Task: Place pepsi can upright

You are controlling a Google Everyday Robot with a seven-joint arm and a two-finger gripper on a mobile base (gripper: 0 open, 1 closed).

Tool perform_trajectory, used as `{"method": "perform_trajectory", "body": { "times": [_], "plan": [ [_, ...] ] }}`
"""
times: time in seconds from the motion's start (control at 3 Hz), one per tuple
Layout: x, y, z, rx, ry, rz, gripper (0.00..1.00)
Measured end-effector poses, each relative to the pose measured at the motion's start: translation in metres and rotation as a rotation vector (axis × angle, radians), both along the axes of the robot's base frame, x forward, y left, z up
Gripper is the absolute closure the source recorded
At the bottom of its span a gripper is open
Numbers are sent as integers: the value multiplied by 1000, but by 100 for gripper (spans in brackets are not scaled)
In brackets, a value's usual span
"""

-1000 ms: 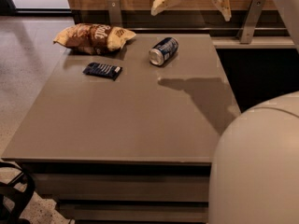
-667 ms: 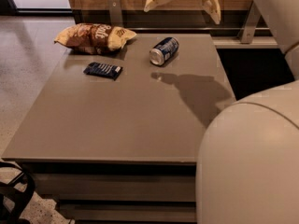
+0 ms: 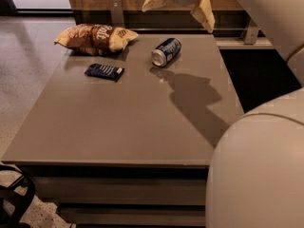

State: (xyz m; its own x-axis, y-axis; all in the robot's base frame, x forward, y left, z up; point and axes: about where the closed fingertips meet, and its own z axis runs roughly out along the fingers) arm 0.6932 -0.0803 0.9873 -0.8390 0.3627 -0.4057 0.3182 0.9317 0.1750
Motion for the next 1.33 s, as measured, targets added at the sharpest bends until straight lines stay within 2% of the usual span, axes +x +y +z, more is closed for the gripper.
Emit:
{"method": "perform_trajectory", "body": {
  "times": [0.33, 0.67, 1.0, 1.33],
  "plan": [
    [7, -8, -24, 17, 17, -30, 0],
    [17, -15, -42, 44, 56, -28, 0],
    [35, -18, -61, 81, 121, 18, 0],
    [44, -15, -68, 97, 144, 36, 0]
  ]
}}
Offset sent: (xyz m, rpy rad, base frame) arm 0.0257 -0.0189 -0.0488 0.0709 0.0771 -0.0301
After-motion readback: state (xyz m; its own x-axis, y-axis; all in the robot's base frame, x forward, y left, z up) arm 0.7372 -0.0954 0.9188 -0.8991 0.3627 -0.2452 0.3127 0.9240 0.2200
